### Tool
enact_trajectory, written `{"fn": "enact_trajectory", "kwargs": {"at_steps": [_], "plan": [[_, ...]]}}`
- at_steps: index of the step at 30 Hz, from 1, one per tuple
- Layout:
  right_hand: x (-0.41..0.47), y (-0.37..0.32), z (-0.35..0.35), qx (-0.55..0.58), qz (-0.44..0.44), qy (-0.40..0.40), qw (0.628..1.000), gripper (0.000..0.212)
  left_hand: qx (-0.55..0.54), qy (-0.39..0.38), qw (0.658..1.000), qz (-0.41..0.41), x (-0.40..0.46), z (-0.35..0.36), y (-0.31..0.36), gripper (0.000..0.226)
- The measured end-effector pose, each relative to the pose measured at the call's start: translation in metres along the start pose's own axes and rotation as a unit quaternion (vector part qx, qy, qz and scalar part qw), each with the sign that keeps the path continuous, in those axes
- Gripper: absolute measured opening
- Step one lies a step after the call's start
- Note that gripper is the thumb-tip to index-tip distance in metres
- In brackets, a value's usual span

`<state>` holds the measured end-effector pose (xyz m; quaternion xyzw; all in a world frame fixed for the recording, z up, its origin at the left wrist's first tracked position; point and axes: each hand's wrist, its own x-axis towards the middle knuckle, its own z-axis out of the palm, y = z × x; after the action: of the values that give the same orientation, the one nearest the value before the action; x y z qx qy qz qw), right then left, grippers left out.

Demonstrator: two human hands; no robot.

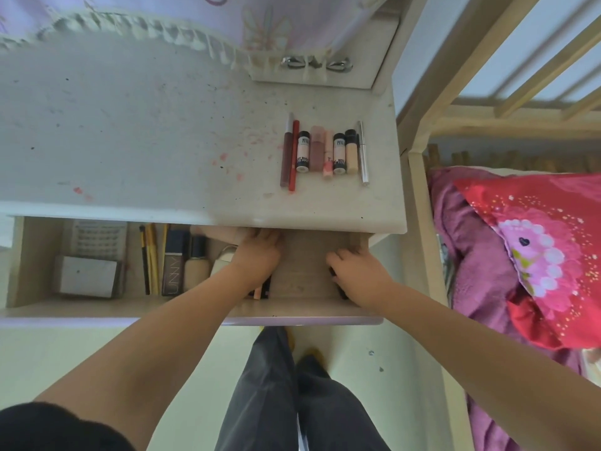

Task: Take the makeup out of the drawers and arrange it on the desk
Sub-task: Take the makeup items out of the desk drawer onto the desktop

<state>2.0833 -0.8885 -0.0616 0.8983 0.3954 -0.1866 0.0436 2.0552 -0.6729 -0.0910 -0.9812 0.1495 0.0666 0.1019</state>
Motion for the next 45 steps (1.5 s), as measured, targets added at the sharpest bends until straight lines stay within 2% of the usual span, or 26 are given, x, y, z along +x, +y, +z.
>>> {"fn": "enact_trajectory", "kwargs": {"at_steps": [4,5,7,9,14,16,18,20,22,26,30,32,41,43,45], "plan": [[-0.021,-0.003,-0.004,0.134,-0.018,0.052,0.989,0.022,-0.156,-0.068,0.982,-0.082,0.002,0.001,0.002,0.060],[-0.026,-0.003,-0.007,0.175,-0.009,0.067,0.982,0.022,-0.217,-0.057,0.969,-0.105,0.001,-0.001,0.003,0.058],[-0.034,0.000,-0.016,0.251,0.016,0.092,0.963,0.020,-0.364,-0.043,0.918,-0.151,-0.002,-0.008,0.006,0.044],[-0.037,0.008,-0.028,0.341,0.055,0.103,0.933,0.016,-0.435,-0.040,0.883,-0.171,-0.012,-0.016,0.008,0.033],[-0.031,0.043,-0.074,0.535,0.118,0.151,0.823,0.020,-0.510,-0.017,0.844,-0.161,-0.046,-0.059,0.003,0.031],[-0.021,0.065,-0.094,0.563,0.137,0.183,0.794,0.020,-0.559,0.024,0.810,-0.174,-0.041,-0.093,-0.013,0.019],[-0.005,0.092,-0.112,0.553,0.170,0.221,0.785,0.015,-0.600,0.093,0.768,-0.203,-0.019,-0.124,-0.039,0.013],[0.015,0.116,-0.126,0.520,0.207,0.231,0.796,0.015,-0.615,0.155,0.732,-0.250,0.013,-0.145,-0.071,0.010],[0.036,0.135,-0.132,0.487,0.230,0.211,0.816,0.019,-0.616,0.175,0.710,-0.293,0.048,-0.151,-0.099,0.008],[0.068,0.151,-0.132,0.392,0.231,0.172,0.873,0.025,-0.608,0.114,0.717,-0.321,0.105,-0.128,-0.121,0.008],[0.087,0.151,-0.128,0.379,0.224,0.188,0.878,0.027,-0.551,0.085,0.765,-0.322,0.136,-0.109,-0.113,0.014],[0.093,0.150,-0.123,0.358,0.220,0.187,0.888,0.026,-0.533,0.089,0.777,-0.324,0.141,-0.105,-0.108,0.015],[0.082,0.137,-0.122,0.350,0.228,0.256,0.872,0.022,-0.523,0.091,0.785,-0.320,0.128,-0.109,-0.100,0.020],[0.066,0.114,-0.128,0.333,0.205,0.307,0.868,0.020,-0.525,0.100,0.787,-0.306,0.108,-0.114,-0.098,0.014],[0.043,0.077,-0.126,0.352,0.137,0.336,0.863,0.019,-0.525,0.131,0.792,-0.282,0.073,-0.116,-0.089,0.009]]}}
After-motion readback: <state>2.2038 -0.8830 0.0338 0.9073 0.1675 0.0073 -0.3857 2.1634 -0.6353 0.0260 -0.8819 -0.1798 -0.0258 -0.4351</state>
